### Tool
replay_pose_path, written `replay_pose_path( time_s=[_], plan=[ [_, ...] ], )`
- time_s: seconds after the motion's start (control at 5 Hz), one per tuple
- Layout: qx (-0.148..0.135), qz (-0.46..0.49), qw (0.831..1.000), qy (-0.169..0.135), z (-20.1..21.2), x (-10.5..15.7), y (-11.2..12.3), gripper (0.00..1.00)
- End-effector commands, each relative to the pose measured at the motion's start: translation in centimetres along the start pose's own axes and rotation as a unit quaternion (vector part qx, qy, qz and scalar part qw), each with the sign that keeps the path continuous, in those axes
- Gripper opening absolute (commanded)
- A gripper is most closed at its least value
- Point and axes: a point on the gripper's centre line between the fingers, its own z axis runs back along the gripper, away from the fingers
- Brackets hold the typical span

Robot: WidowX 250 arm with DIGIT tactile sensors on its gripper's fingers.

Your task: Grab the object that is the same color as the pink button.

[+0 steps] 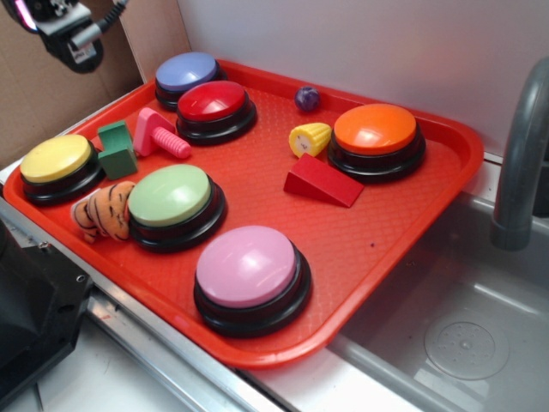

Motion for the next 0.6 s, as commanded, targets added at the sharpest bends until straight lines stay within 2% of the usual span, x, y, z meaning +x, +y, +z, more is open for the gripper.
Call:
replay_pose_path(
  time_s=[0.0,0.4],
  plan=[
    [0.025,-0.009,1.0,-0.002,-4.7,1.7,3.8,1.0],
    [0.05,-0.017,0.998,0.015,-10.4,3.2,6.5,1.0]
  ],
)
